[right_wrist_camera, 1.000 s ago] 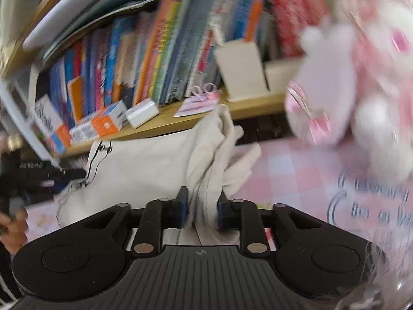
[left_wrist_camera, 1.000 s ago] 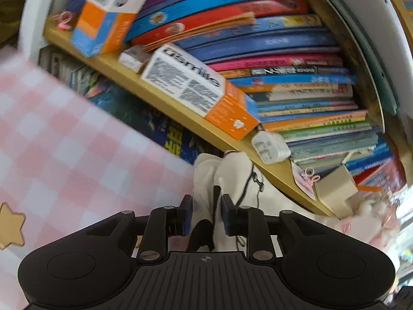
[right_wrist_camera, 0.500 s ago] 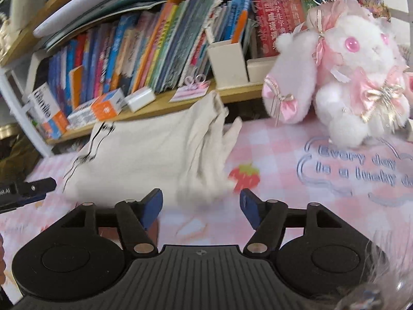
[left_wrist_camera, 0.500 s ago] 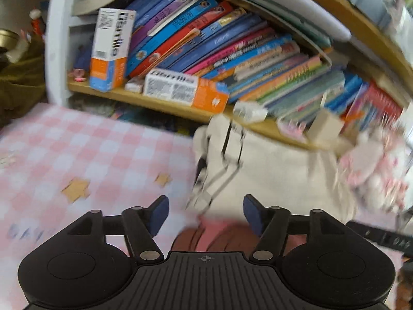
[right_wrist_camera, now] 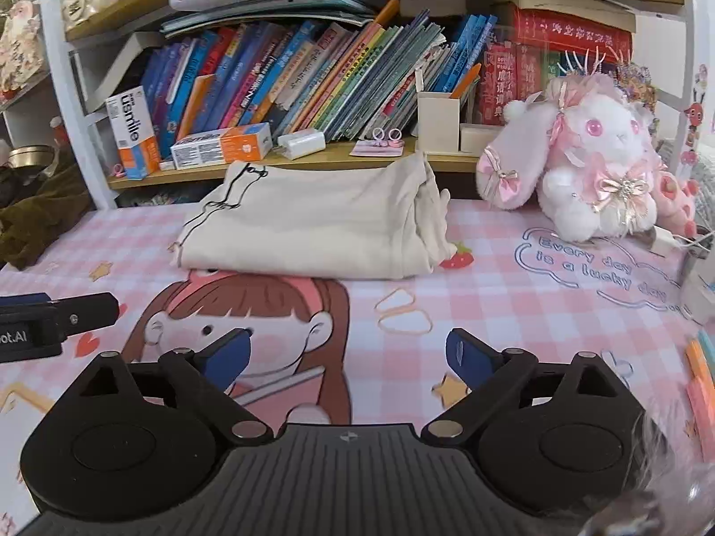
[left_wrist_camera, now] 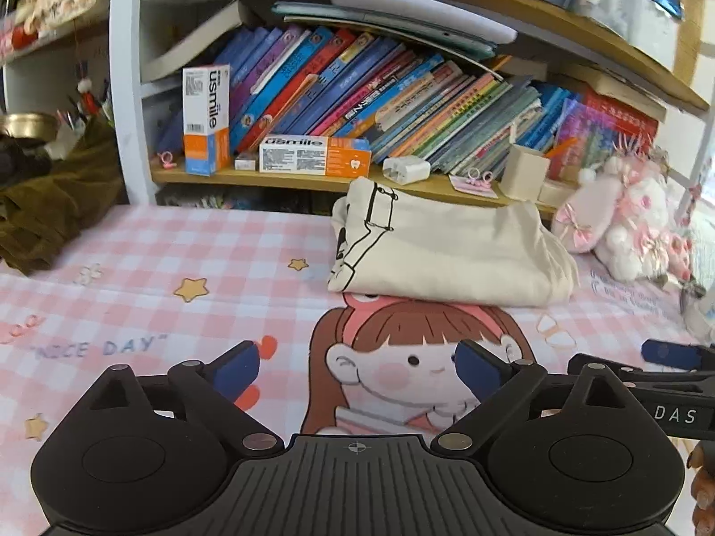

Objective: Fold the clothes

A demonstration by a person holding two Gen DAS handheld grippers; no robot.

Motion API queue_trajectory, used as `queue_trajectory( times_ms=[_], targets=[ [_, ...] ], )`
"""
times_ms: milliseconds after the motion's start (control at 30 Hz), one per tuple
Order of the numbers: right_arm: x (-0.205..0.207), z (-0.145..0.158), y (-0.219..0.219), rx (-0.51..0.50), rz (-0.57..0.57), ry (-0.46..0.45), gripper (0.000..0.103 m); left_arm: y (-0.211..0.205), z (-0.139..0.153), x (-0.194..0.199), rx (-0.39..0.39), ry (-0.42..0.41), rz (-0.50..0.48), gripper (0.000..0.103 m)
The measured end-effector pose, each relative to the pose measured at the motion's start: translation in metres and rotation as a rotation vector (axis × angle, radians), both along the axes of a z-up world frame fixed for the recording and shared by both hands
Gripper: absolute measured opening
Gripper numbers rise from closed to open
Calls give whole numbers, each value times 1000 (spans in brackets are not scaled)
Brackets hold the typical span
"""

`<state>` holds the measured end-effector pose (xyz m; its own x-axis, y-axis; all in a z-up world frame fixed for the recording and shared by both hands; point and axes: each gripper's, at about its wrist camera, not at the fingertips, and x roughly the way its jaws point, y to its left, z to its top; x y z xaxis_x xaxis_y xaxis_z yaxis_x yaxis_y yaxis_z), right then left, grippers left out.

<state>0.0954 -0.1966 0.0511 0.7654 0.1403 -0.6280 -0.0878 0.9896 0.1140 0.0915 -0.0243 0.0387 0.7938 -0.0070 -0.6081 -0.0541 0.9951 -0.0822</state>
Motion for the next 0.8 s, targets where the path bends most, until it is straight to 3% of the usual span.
queue_trajectory(
  times_ms=[300, 533, 800],
  targets=[
    [-32, 16, 9, -30, -37, -13, 101, 1, 9, -28, 10, 0, 20, 100],
    [-40, 19, 12, -35, -52, 6, 101, -2, 10, -39, 56, -9, 20, 102],
    [-44, 22, 14, -48, -60, 5, 101, -2, 10, -41, 42, -6, 21, 102]
  ],
)
